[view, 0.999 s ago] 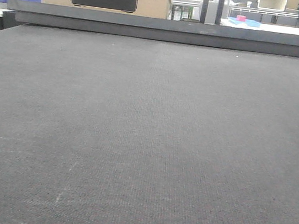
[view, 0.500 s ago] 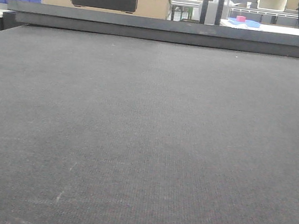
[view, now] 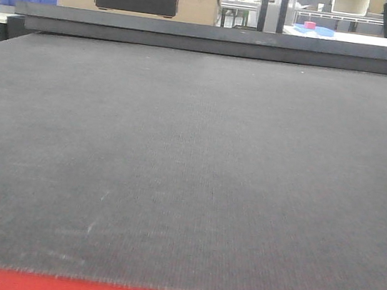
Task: Grab block from conveyor and place in blue bin
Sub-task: 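Drive the base away from the conveyor holding both blocks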
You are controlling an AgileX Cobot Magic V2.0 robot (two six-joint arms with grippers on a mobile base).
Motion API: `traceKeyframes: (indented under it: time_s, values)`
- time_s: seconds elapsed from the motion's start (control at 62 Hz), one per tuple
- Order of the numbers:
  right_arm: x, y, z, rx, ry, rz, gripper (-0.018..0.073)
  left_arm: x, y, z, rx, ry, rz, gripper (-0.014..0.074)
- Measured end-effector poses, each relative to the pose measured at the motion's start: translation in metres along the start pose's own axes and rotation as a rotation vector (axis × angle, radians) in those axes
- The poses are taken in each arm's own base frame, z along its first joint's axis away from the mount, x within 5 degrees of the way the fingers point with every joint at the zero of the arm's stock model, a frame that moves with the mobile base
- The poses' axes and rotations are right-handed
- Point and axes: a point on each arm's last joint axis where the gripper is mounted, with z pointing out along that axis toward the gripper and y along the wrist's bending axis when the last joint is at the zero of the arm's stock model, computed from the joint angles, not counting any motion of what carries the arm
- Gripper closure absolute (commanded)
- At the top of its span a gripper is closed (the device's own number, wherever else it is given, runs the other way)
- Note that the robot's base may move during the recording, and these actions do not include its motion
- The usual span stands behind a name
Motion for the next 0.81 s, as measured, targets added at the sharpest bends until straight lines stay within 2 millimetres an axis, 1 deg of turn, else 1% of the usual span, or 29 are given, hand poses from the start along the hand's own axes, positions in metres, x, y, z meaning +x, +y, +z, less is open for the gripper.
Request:
traceKeyframes:
  time_s: [0.371, 0.661, 0.806]
  values:
    - [0.0, 0.0, 0.0, 0.0, 0.0, 0.0, 0.0721, 0.0, 0.0, 0.0, 0.0, 0.0, 0.0, 0.0707]
    - [-0.0002, 0.0, -0.0004, 0.0, -0.002, 0.0, 0.0721, -0.0022, -0.0004, -0.0065, 0.002, -0.025, 0.0, 0.0707]
    - [-0.0002, 0.0, -0.0006, 0.0, -0.002, 0.0, 0.0721, -0.003, -0.0004, -0.0067, 0.002, -0.033, 0.0, 0.0707]
